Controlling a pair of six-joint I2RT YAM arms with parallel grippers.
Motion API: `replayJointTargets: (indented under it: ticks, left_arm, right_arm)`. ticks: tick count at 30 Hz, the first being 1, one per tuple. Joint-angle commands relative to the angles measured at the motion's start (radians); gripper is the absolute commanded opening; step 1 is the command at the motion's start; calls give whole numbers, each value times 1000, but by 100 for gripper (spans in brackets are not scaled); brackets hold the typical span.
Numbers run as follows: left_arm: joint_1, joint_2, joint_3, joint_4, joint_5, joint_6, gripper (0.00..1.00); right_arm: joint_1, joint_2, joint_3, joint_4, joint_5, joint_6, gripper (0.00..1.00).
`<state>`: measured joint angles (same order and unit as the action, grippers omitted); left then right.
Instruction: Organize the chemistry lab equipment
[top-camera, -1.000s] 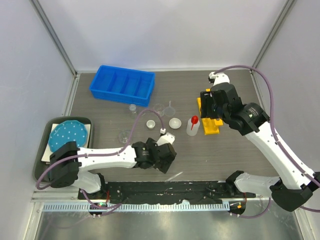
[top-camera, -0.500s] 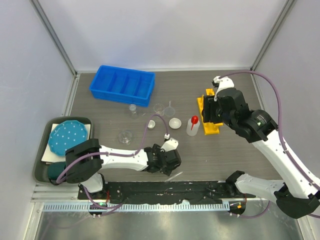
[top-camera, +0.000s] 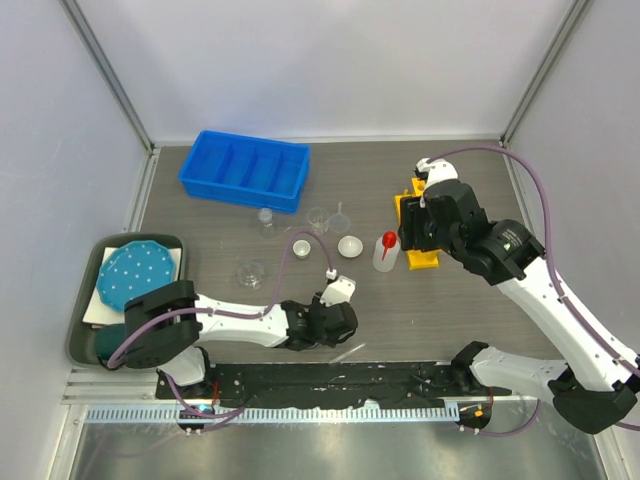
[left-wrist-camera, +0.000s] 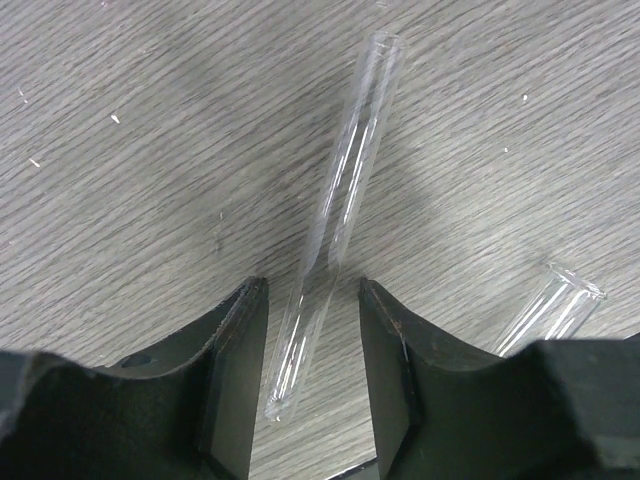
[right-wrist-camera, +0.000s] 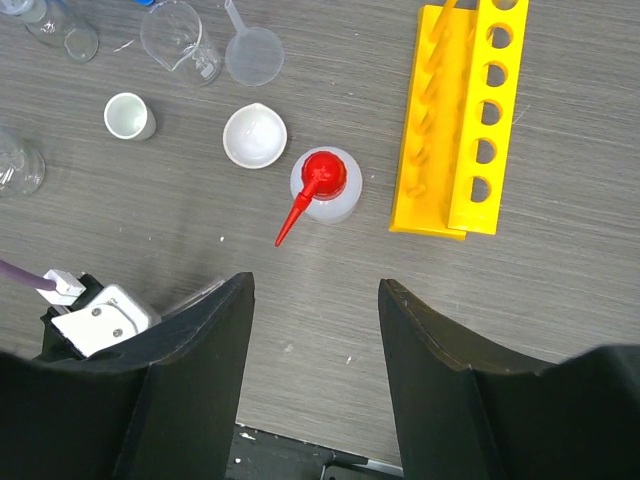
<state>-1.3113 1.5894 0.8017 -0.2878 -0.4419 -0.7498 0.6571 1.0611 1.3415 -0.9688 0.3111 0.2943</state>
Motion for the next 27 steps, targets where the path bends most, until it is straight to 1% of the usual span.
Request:
replayJointTargets:
  ticks: [1,2,5,8,9,13,15,17,20,21,22,23,26,27]
  left_arm:
    - [-2,29,-96,-37,35,-16,45]
    - [-2,26,-104,-34,35,-19,45]
    - [-2,21,-122,-27,32,-20,40]
    - [-2,18,-128,-25,34,-23,31]
    - [-2,17,-130,-25,34,-23,26]
    - [-2,1,-127,-47,26,-23,21]
    - [-2,-25,-113,-86,20,-19,17]
    - [-2,-51,-82,-126,3,-7,15]
    - [-2,-121,-21,-235,-29,15,14]
    - [-2,-168,-4,-290,-27,24,14]
    - [-3,-192,8,-312,-26,45,14]
    - [-2,-222,23,-345,-11,59,14]
    - [-2,-340,63,-376,29,104,14]
    - [0,-367,79,-378,69,115,14]
  right_arm:
    - [27,11,-5,44,6,26,57]
    - [32,14,-5,47,9,28,57]
    - [55,22,-4,47,25,42,56]
    - [81,30,-2,48,40,52,56]
    - [87,34,-2,48,52,55,55]
    - [114,43,1,47,78,68,55]
    - [119,46,2,45,89,69,55]
    - [119,45,10,42,98,63,55]
    - [119,43,27,24,129,49,55]
    - [121,42,33,19,134,46,56]
    - [119,39,35,16,144,45,55]
    - [119,31,36,12,148,43,56]
    - [119,2,24,-7,172,39,57]
    - [119,-7,15,-5,172,39,57]
